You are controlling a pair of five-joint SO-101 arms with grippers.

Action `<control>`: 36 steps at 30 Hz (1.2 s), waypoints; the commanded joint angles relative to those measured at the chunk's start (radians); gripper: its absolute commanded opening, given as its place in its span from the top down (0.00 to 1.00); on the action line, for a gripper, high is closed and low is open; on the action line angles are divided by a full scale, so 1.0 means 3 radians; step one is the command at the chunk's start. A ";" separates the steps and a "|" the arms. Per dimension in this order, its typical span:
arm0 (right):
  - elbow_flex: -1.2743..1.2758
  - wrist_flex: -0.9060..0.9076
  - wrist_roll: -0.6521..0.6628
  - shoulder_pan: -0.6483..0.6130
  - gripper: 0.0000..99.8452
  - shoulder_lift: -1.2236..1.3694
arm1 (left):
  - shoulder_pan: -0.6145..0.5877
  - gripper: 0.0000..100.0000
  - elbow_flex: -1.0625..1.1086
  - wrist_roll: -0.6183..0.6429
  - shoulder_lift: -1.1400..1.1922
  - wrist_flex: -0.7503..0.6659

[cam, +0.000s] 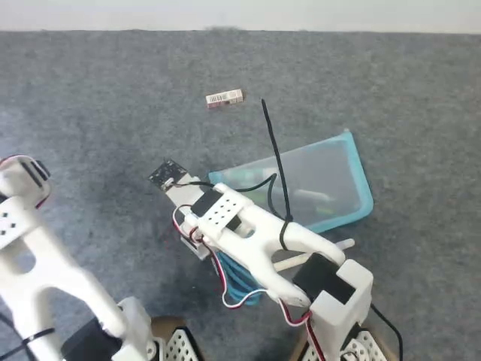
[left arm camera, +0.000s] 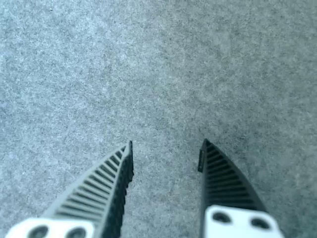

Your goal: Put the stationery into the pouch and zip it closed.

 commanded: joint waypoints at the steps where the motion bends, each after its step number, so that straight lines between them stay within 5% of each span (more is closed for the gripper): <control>1: -0.0138 0.0207 0.0194 0.0110 0.99 -0.0059 | 0.0026 0.79 -0.0151 0.0051 -0.0020 -0.0082; 9: -0.0675 0.1695 0.1478 0.0688 0.99 -0.1250 | 0.0378 0.79 -0.0146 -0.0179 -0.0020 0.0026; 15: -0.1130 0.2601 0.2107 0.0872 0.99 -0.2488 | 0.1258 0.79 -0.0166 -0.0655 -0.0026 0.0292; 21: -0.0905 0.2621 0.2368 0.1118 0.99 -0.3030 | 0.2209 0.77 -0.0166 -0.0747 -0.0026 0.0399; 28: -0.0854 0.2616 0.2608 0.1690 0.99 -0.3153 | 0.2849 0.70 -0.0166 -0.0752 -0.0338 0.0373; 36: -0.0849 0.2616 0.2440 0.1685 0.99 -0.3179 | 0.3611 0.70 0.0156 -0.0736 -0.1176 0.0184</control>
